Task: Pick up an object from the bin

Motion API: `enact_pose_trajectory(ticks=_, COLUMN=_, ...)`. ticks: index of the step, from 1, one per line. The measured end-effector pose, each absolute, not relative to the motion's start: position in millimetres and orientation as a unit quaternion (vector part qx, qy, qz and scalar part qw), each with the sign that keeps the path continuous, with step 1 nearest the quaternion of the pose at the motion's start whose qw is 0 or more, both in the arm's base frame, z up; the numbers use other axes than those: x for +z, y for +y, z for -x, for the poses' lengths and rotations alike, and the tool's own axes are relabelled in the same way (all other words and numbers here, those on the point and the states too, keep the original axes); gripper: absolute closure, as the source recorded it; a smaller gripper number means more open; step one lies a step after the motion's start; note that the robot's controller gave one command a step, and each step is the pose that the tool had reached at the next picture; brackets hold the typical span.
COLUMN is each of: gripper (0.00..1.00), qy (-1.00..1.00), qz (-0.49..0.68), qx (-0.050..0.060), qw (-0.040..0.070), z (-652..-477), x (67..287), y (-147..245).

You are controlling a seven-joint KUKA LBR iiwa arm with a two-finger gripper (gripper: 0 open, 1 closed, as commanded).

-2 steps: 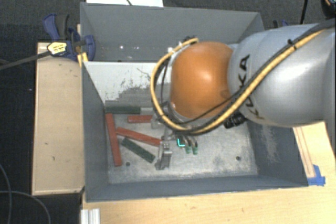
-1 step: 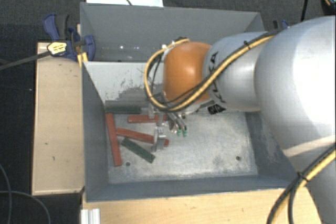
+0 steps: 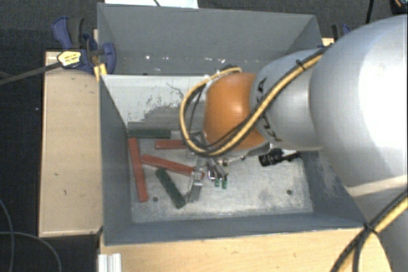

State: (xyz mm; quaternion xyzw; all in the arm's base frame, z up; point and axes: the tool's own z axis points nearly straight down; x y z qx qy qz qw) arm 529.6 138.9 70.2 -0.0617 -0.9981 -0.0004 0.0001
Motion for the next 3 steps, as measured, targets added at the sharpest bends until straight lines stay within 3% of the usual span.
enact_pose_trajectory(ticks=1, gripper=1.00, qy=-0.998, qz=0.064, qx=0.000, qw=-0.001, z=-530.2, x=70, y=138)
enact_pose_trajectory(ticks=2, gripper=1.00, qy=-1.000, qz=0.031, qx=-0.002, qw=-0.005, z=-534.0, x=184, y=146)
enact_pose_trajectory(ticks=3, gripper=1.00, qy=-1.000, qz=0.026, qx=-0.001, qw=-0.003, z=-534.8, x=220, y=145)
